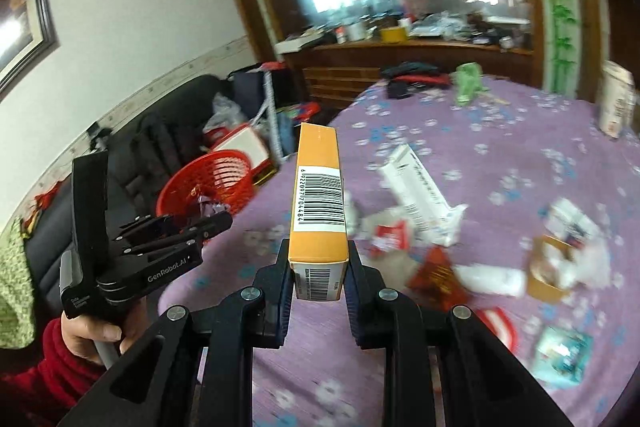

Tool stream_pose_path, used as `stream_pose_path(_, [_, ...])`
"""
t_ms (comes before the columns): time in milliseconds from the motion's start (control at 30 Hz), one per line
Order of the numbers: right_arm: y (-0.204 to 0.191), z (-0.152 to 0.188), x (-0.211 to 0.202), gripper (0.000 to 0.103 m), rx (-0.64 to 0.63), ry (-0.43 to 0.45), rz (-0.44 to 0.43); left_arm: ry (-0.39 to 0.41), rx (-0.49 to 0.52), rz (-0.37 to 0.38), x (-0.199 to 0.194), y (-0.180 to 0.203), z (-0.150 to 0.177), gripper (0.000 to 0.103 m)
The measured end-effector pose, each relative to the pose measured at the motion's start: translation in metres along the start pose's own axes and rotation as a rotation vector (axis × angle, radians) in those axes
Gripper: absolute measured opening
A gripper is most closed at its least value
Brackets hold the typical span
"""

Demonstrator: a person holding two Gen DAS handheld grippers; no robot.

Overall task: Collect trash
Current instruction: 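Carry both held items over the red basket and open both tools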

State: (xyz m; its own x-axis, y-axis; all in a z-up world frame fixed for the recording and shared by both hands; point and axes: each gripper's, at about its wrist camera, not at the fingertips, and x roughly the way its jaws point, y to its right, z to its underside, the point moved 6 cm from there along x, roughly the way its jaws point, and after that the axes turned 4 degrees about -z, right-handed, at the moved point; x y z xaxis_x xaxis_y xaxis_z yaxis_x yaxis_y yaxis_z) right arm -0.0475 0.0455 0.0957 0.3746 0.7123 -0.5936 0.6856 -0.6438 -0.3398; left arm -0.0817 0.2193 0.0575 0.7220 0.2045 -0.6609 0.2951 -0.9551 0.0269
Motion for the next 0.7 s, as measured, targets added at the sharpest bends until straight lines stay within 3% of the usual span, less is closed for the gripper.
stream_pose_path(367, [-0.063, -0.044, 0.120, 0.025, -0.006, -0.170, -0.176, -0.059, -0.139, -0.146, 0.041, -0.125, -0.016, 0.040])
stream_pose_path(633, [-0.100, -0.065, 0.201, 0.025, 0.022, -0.242, -0.240, -0.096, -0.200, -0.179, 0.067, -0.170, -0.018, 0.041])
stream_pose_path(700, [-0.103, -0.068, 0.217, 0.026, 0.031, -0.263, -0.247, -0.097, -0.210, -0.185, 0.069, -0.175, -0.017, 0.047])
